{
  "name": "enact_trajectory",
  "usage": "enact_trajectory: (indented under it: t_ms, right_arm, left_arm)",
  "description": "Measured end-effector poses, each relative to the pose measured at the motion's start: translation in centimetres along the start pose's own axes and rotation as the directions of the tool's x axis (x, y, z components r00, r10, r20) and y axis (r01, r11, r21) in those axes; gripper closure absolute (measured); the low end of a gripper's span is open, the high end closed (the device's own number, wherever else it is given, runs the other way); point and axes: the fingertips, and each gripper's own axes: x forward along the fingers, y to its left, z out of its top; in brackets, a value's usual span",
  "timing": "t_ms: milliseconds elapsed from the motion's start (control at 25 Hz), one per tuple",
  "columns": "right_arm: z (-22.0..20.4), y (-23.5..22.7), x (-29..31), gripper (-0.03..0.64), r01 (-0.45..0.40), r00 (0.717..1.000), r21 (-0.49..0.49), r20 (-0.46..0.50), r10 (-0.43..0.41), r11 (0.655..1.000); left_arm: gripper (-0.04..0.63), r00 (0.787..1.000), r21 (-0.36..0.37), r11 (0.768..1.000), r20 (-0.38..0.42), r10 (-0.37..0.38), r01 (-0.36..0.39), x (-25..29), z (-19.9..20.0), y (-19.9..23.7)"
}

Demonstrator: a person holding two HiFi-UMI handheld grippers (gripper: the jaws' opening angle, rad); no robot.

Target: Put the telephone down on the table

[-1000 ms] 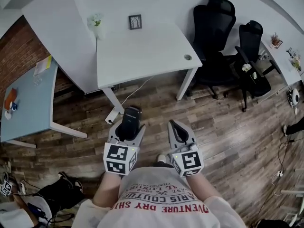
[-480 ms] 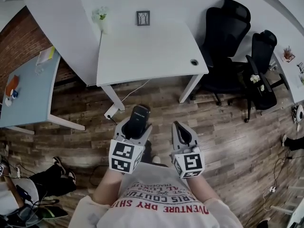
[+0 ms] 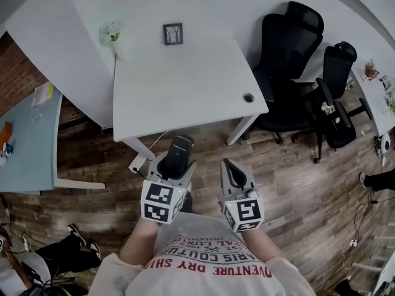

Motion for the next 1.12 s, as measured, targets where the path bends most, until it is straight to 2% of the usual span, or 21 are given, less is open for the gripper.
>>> enact_trajectory:
  t_ms: [360,600,880,1120]
  right_arm:
    - [2.8,-1.3,13.2,0.592,0.004,1.0,0.004,-0.012,-0.004,1.0]
    - [4.3,-1.5,19.4,0.592,0.006,1.0,-0.003,-0.007,-0.006,1.0]
    - [4.5,-2.7,24.0,0.592,-0.011,1.0,-0.005,-0.022,0.011,1.0]
    - [4.5,-4.5,27.9,0.592,-0.071,0.997,-0.007,-0.038,0.071,0.997]
  left_arm:
    - [0.311,0.999,0.006,0.999,-0.002,-0.032,0.032,7.7,5.3,10.2]
    - [0.311,0.999,-0.001,0.999,0.007,-0.042,0.042,10.8,7.5,15.7]
    - [0.311,1.0,-0.029,0.999,-0.013,-0.026,0.025,13.2,7.8,18.9]
    - [0.311,0.999,-0.073,0.997,-0.032,0.037,-0.04,15.5,8.0,21.4]
